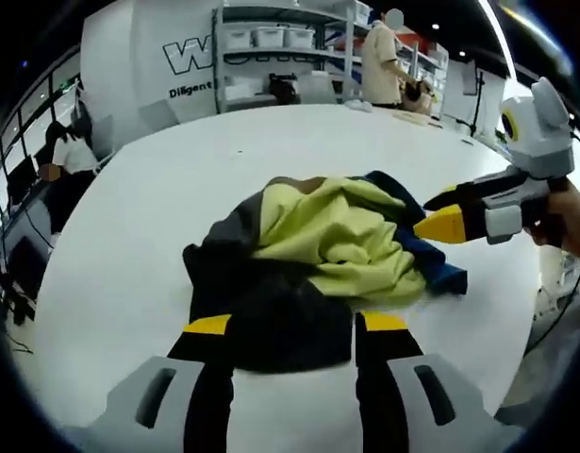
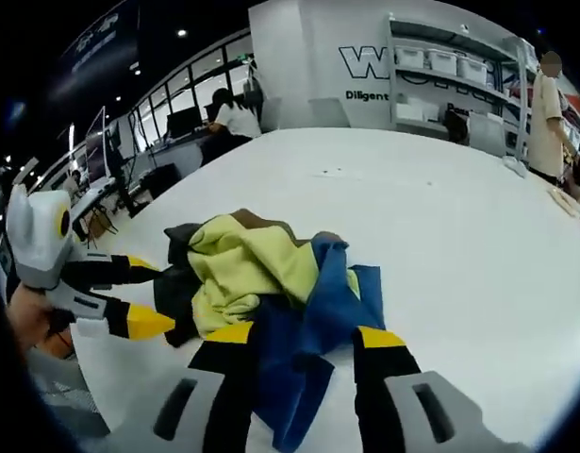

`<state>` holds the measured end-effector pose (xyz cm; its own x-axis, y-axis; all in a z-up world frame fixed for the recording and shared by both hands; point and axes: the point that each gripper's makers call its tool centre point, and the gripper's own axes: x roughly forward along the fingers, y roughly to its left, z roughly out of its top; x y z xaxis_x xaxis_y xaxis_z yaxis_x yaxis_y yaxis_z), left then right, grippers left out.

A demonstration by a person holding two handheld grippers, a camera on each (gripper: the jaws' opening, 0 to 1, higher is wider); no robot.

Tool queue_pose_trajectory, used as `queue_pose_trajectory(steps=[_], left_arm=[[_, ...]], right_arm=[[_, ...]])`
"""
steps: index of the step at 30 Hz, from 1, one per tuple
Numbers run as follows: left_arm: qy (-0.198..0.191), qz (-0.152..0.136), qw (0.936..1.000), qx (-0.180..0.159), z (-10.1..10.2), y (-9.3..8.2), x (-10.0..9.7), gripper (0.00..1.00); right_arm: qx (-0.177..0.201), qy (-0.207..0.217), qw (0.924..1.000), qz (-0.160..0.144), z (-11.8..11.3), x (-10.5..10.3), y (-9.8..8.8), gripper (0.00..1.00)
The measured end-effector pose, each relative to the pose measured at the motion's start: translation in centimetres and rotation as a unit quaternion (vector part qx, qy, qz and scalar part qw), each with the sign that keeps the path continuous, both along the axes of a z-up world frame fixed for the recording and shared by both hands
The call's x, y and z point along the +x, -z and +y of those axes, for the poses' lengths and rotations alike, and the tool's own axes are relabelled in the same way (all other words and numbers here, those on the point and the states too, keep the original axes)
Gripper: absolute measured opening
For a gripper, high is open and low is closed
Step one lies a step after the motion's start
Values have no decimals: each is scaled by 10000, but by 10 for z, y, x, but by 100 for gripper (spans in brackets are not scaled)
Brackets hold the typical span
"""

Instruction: Fold the garment on the visible template until the final outline fits inside the template.

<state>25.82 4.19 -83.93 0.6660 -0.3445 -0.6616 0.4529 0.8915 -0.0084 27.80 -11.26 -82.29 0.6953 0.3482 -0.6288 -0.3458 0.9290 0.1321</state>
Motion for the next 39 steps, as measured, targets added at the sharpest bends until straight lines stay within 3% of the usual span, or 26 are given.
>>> queue_pose_trajectory(steps=[2,6,11,15,18,21,29,39], left_arm=[[63,230,9997,-20,-2,7,-5,41],[88,222,9997,-19,-4,9,-4,40],[171,215,9996,15,-5,13,-5,30],[219,216,9995,-16,-8,14,-5,24],[341,180,9992,46,-11,15,-5,15],[397,200,9990,8,-13,14,-6,2],[487,252,9985,-71,-13,13,-8,0],[395,24,9992,-34,2,0,-3,0]], right_arm=[[-10,-27,10000,75,0,0,3,27],[-152,52,9997,181,-7,-1,9,19],[-132,167,9995,244,-11,-1,12,17],[-208,175,9993,275,-12,-2,14,9],[-376,78,9992,86,-13,0,10,0],[-414,52,9991,49,-13,1,9,0],[-503,-13,9987,-17,-14,1,5,0],[-563,92,9981,-222,-22,7,-5,0]])
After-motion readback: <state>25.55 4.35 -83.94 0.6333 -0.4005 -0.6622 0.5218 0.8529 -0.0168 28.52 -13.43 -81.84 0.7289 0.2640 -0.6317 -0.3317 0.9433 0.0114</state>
